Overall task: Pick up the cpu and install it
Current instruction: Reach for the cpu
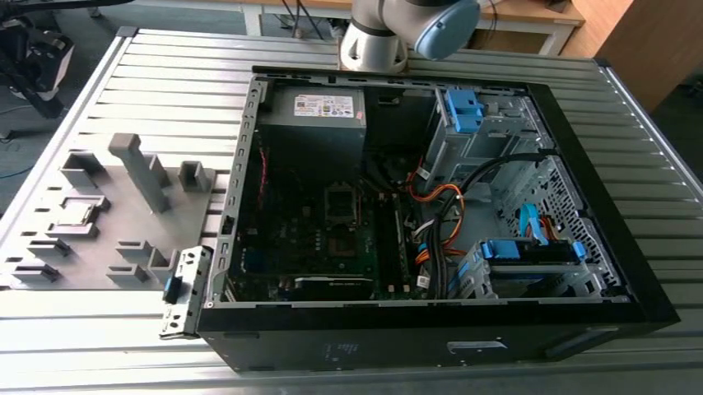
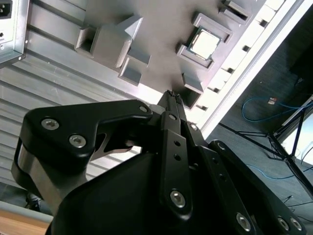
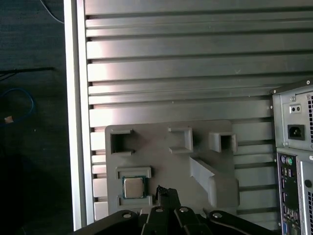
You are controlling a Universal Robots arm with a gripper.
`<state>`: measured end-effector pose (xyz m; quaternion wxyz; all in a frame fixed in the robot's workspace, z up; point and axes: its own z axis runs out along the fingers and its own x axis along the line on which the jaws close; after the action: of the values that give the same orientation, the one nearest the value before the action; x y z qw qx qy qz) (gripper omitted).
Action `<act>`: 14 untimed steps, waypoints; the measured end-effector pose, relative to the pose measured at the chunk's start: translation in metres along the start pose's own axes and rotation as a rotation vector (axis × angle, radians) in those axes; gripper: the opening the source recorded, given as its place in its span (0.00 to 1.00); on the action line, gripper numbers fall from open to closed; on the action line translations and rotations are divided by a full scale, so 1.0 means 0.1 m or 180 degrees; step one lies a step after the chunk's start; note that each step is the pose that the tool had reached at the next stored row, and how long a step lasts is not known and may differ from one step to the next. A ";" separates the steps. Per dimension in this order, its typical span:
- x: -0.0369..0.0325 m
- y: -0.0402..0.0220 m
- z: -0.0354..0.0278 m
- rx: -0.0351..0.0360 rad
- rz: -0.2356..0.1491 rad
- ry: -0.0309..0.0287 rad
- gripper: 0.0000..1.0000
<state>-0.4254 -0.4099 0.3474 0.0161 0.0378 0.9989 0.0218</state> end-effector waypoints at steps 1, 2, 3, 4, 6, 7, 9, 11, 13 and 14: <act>-0.002 -0.025 0.002 0.0000 0.0000 0.0000 0.11; -0.003 -0.052 0.004 0.0000 0.0000 0.0000 0.11; -0.004 -0.079 0.009 0.0000 0.0000 0.0000 0.11; -0.004 -0.103 0.018 0.0000 0.0000 0.0000 0.11; -0.005 -0.145 0.047 0.0000 0.0001 0.0000 0.11; -0.005 -0.167 0.063 0.0000 0.0001 0.0000 0.11; -0.004 -0.207 0.088 0.0000 0.0001 0.0000 0.11; 0.000 -0.234 0.111 0.0000 0.0001 0.0000 0.11; 0.005 -0.247 0.131 -0.0001 0.0001 -0.0001 0.11; 0.006 -0.250 0.134 -0.0001 0.0001 -0.0001 0.11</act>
<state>-0.4274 -0.4342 0.3329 0.0162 0.0380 0.9989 0.0219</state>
